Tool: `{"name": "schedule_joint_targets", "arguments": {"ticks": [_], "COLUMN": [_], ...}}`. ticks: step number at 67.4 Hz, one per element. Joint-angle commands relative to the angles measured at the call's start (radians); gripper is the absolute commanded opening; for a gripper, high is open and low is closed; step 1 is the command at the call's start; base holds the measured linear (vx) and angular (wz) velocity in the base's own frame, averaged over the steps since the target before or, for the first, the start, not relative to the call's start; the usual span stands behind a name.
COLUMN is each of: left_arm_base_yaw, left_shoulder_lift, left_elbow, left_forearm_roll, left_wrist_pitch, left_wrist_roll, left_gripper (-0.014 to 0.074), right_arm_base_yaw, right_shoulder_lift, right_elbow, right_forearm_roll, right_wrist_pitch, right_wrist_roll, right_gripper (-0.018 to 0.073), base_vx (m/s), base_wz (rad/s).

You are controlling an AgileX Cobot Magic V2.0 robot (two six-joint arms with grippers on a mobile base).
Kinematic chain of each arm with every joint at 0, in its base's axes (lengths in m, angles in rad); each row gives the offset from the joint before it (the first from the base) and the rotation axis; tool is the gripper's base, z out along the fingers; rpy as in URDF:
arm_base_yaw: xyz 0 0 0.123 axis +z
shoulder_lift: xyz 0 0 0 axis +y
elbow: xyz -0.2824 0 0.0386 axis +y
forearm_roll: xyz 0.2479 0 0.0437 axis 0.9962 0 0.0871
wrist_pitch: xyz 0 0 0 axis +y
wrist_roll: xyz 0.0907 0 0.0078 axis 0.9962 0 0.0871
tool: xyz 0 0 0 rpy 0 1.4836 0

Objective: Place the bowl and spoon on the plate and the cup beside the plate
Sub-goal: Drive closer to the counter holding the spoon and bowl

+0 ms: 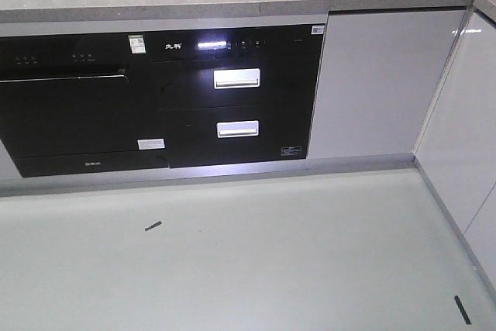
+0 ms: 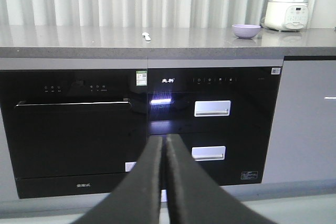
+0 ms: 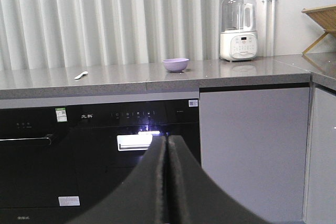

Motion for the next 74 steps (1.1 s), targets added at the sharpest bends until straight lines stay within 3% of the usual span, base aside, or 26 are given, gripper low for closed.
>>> {"name": "schedule_joint_targets", "arguments": {"ticks": [1,74], "left_arm_base_yaw": [0.000,0.000], "left_shoulder_lift": [-0.014,-0.014], "left_elbow": [-0.020,-0.020], "left_forearm_roll": [-0.001,-0.001], "left_wrist_pitch": [-0.083,-0.083], "left_wrist_roll": [-0.011,-0.011], "left_gripper": [-0.0006,-0.0006], "right_arm_base_yaw": [-0.004,-0.004], "right_shoulder_lift": [-0.007,-0.007], "right_elbow": [0.008,0.008], "right_forearm_roll": [-0.008,-0.008], "right_wrist_pitch": [-0.079,-0.079], "right_wrist_roll": [-0.005,-0.005], "right_gripper": [-0.0011,-0.0011], "base_vx": [0.16,0.16], "base_wz": [0.00,0.02]}}
